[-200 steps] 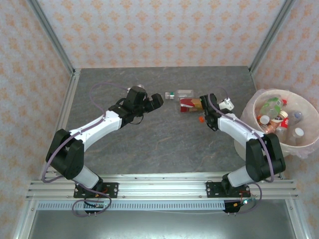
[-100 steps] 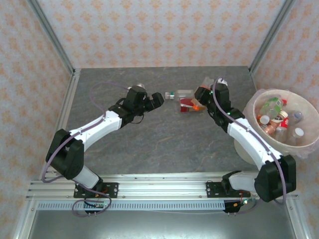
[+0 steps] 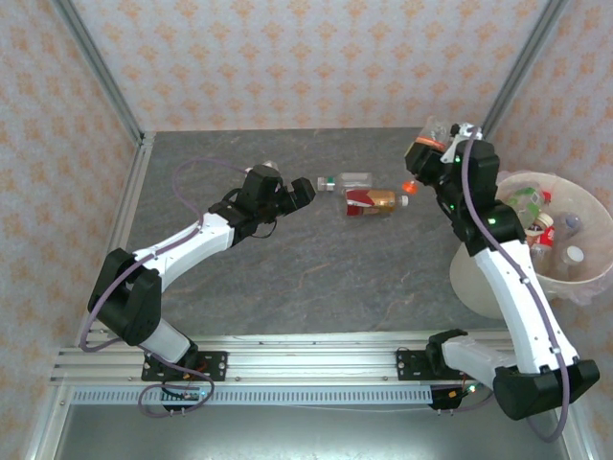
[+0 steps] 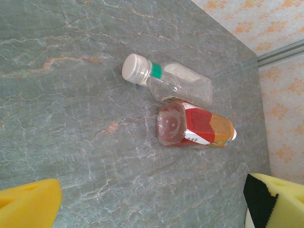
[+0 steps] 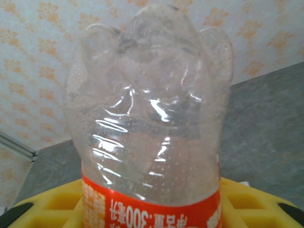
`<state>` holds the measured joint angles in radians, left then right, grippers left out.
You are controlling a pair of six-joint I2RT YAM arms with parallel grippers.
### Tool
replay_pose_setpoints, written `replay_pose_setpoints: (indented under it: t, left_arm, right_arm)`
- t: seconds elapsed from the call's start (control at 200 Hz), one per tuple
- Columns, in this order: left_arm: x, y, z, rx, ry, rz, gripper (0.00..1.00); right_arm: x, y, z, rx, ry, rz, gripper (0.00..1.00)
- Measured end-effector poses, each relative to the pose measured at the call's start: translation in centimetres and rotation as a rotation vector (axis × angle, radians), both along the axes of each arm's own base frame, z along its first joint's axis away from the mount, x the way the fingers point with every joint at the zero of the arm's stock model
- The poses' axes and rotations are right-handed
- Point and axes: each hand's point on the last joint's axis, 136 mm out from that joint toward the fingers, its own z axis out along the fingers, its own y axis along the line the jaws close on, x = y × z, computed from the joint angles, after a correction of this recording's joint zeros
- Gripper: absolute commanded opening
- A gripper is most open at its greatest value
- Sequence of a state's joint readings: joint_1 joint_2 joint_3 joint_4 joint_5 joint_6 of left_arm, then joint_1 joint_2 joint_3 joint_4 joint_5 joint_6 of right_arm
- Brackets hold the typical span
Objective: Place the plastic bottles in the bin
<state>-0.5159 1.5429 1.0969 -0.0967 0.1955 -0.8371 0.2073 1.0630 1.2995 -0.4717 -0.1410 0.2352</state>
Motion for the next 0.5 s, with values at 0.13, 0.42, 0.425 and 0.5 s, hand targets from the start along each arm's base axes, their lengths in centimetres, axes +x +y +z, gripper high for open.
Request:
replay_pose_setpoints:
  t: [0.13, 0.42, 0.425, 0.5]
  left_arm:
    - [0.1, -0.3, 0.0, -0.01, 0.002, -0.006, 1.0]
    - [0.8, -1.3, -0.4, -0.043, 0.024, -0.014, 1.0]
    - [0.8, -1.3, -0.4, -0.044, 0.025, -0.013, 1.0]
    - [1.0, -1.6, -0.4, -0.053, 0.031, -0.021, 1.0]
  right_arm:
    - [-1.3, -3.4, 1.8, -0.049, 0.004, -0.081, 0.24]
    - [-4.6, -9.9, 1.4, -0.126, 0.125, -0.271, 0.29]
    - [-4.7, -9.9, 1.4, -0.128, 0.127, -0.274, 0.29]
    - [-5.7, -11.4, 1.9, -0.175, 0.151, -0.351, 0.29]
